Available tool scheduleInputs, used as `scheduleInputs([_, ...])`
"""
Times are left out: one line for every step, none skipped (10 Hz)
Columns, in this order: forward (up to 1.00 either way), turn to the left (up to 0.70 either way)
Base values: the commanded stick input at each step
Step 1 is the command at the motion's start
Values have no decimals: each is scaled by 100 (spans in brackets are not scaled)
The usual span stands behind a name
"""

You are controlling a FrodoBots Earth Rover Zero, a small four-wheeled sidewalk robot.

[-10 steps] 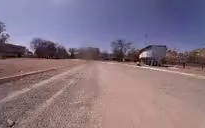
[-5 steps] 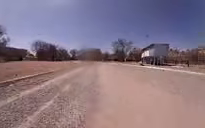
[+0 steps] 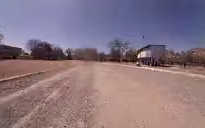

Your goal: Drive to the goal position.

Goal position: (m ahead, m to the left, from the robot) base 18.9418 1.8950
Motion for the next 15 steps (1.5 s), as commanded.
scheduleInputs([100,0])
scheduleInputs([100,0])
scheduleInputs([100,0])
scheduleInputs([100,0])
scheduleInputs([100,0])
scheduleInputs([100,0])
scheduleInputs([100,0])
scheduleInputs([100,0])
scheduleInputs([100,0])
scheduleInputs([100,0])
scheduleInputs([100,0])
scheduleInputs([100,0])
scheduleInputs([100,0])
scheduleInputs([100,0])
scheduleInputs([100,0])
